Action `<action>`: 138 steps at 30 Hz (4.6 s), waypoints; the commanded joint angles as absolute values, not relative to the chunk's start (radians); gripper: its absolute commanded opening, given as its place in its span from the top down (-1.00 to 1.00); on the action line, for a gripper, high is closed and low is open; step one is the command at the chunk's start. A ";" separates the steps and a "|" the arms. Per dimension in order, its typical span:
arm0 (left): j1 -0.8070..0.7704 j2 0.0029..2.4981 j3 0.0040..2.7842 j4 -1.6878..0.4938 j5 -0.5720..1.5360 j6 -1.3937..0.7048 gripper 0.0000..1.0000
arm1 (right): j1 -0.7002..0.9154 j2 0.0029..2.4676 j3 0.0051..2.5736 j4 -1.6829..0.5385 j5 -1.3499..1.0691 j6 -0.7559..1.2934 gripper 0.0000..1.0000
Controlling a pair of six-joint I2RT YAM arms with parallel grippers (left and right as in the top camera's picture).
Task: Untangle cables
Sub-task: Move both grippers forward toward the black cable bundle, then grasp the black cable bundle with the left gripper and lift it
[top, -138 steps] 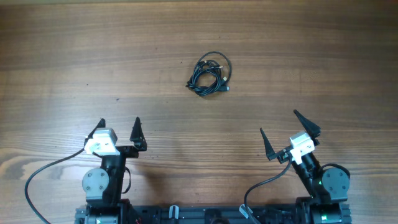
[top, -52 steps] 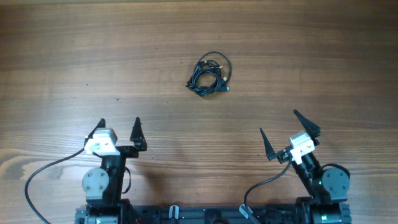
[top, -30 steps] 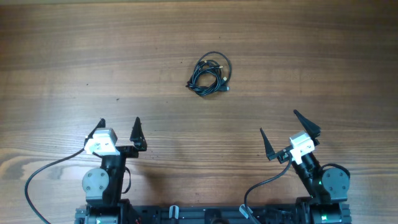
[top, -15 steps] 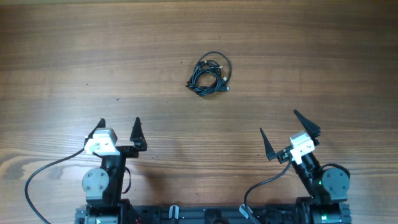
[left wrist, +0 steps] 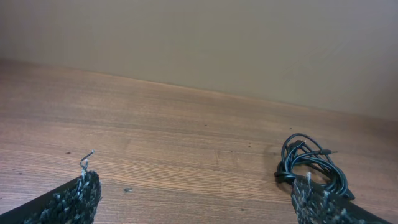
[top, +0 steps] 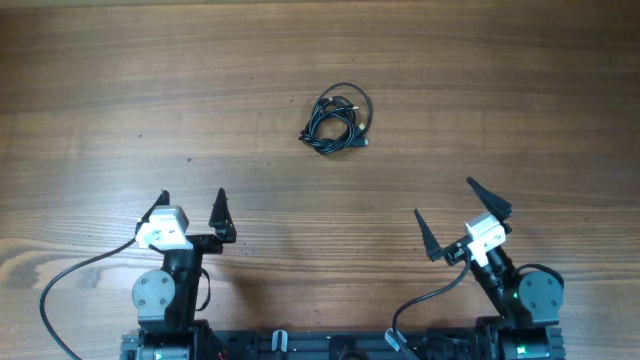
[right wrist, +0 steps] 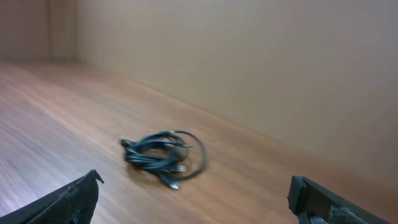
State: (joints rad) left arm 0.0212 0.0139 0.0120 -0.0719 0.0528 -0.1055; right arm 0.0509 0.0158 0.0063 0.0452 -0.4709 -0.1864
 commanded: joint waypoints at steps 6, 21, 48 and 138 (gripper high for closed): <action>0.017 0.009 0.006 -0.018 0.110 -0.089 -1.00 | 0.053 0.043 0.104 0.014 -0.640 0.038 -1.00; 0.017 0.561 0.638 -0.348 0.232 -0.089 -0.99 | 0.053 0.524 0.698 -0.389 -0.664 -0.076 -1.00; -0.247 1.684 1.446 -0.681 0.475 -0.098 -1.00 | 0.052 1.459 1.350 -0.853 -0.616 -0.052 -1.00; -0.388 1.589 1.442 -0.415 0.665 -0.173 0.92 | 0.053 1.536 1.319 -0.638 -0.910 -0.118 -0.46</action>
